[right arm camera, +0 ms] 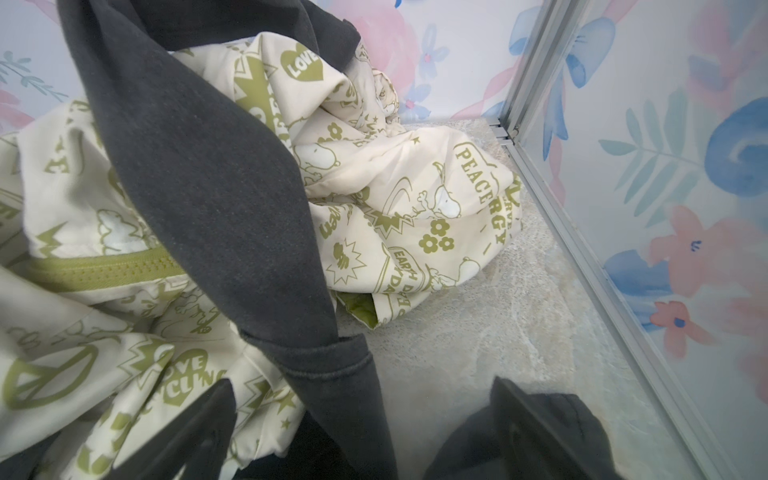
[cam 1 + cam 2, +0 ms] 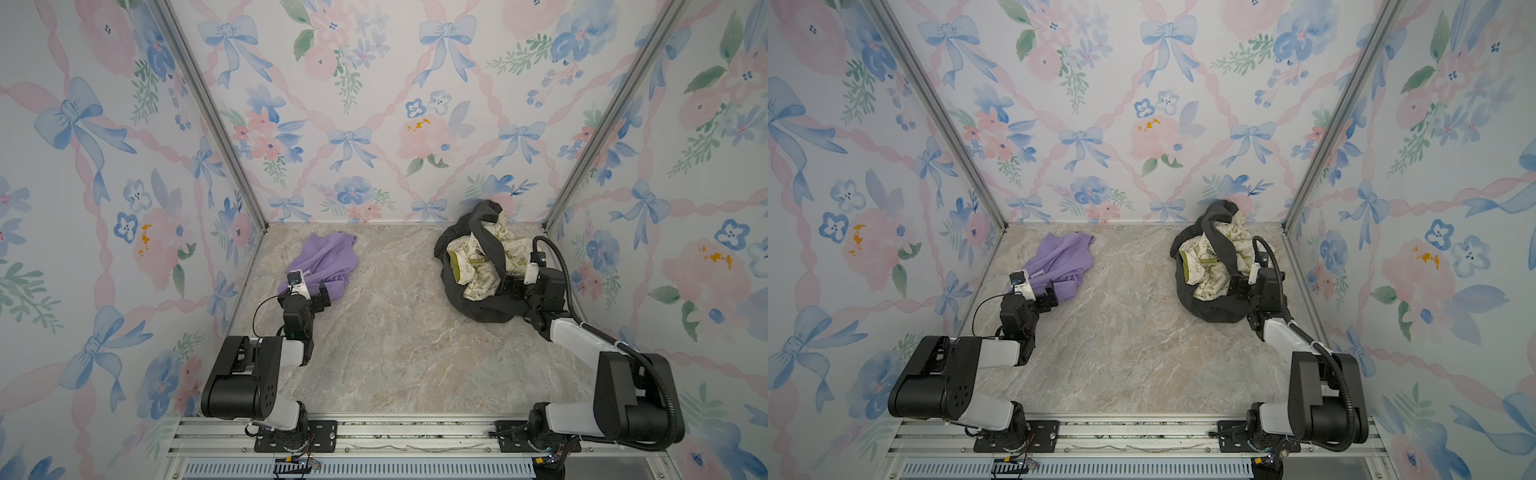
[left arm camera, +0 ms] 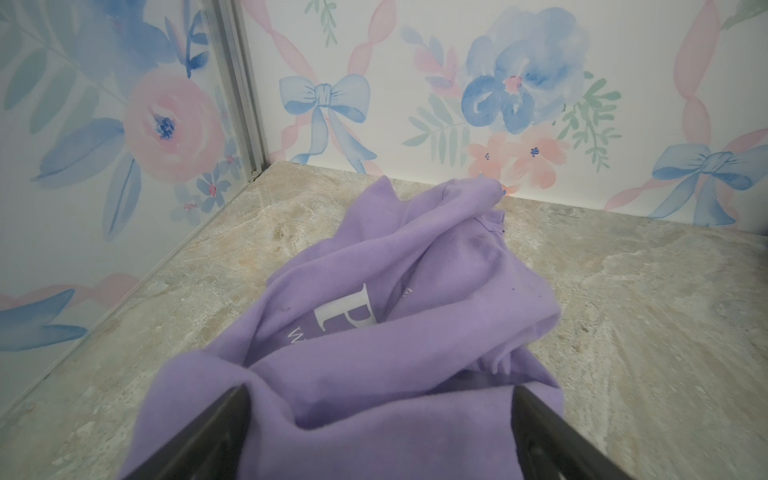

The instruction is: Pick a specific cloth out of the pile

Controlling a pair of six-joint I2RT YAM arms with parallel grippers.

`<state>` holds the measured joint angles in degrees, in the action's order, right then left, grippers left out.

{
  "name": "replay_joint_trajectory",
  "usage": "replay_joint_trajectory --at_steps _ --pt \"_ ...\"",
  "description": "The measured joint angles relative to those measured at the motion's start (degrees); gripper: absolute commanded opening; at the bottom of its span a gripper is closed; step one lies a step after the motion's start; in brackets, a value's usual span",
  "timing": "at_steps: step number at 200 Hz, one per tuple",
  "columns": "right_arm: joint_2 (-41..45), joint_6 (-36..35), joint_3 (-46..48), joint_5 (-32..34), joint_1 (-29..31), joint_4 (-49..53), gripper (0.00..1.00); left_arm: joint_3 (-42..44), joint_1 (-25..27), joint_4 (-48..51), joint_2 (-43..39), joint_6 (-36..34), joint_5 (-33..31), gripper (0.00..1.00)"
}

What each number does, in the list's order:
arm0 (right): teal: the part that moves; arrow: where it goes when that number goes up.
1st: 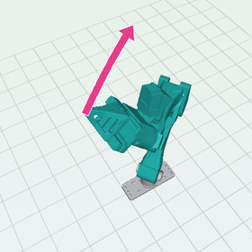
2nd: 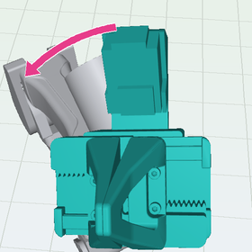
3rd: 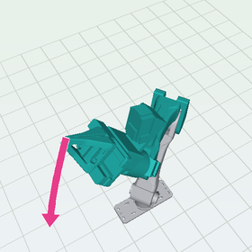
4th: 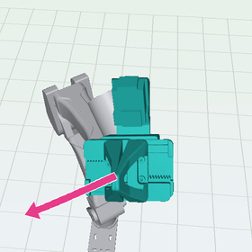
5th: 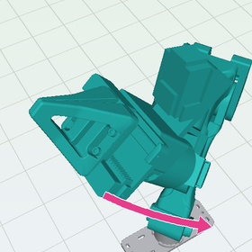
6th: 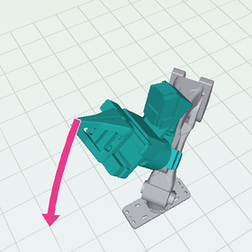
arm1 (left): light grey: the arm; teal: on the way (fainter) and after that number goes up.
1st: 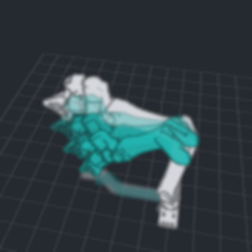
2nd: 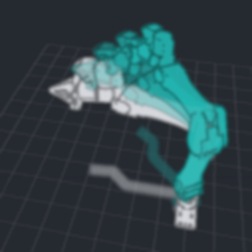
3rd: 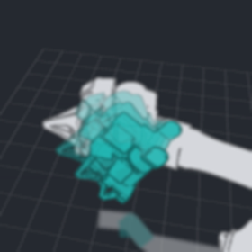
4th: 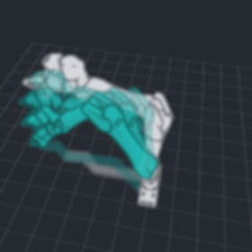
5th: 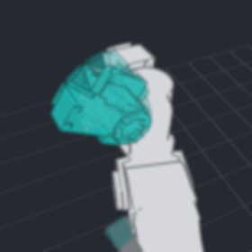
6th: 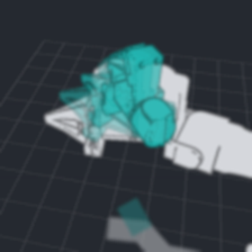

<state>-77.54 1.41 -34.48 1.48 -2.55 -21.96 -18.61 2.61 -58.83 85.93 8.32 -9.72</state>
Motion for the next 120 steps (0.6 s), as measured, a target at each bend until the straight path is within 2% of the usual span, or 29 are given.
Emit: replay_joint_trajectory --at_steps 39,76,97,120 --pt "-0.4 1.4 6.1 -0.4 -0.1 -4.0 0.97 0.7 0.9 -2.4 0.2 -1.5 0.8 0.98" --pt "-6.2 2.4 6.2 -0.9 0.0 -10.4 0.97 2.8 1.3 -5.2 0.2 -2.3 0.8 0.98" --pt "-8.1 1.7 6.2 -0.9 1.2 -12.6 0.97 7.1 1.5 -13.2 1.5 -2.8 0.9 0.98" --pt "-8.5 0.9 6.5 -1.1 2.3 -15.1 0.97 8.9 1.6 -14.6 2.0 -2.7 -0.3 0.98"
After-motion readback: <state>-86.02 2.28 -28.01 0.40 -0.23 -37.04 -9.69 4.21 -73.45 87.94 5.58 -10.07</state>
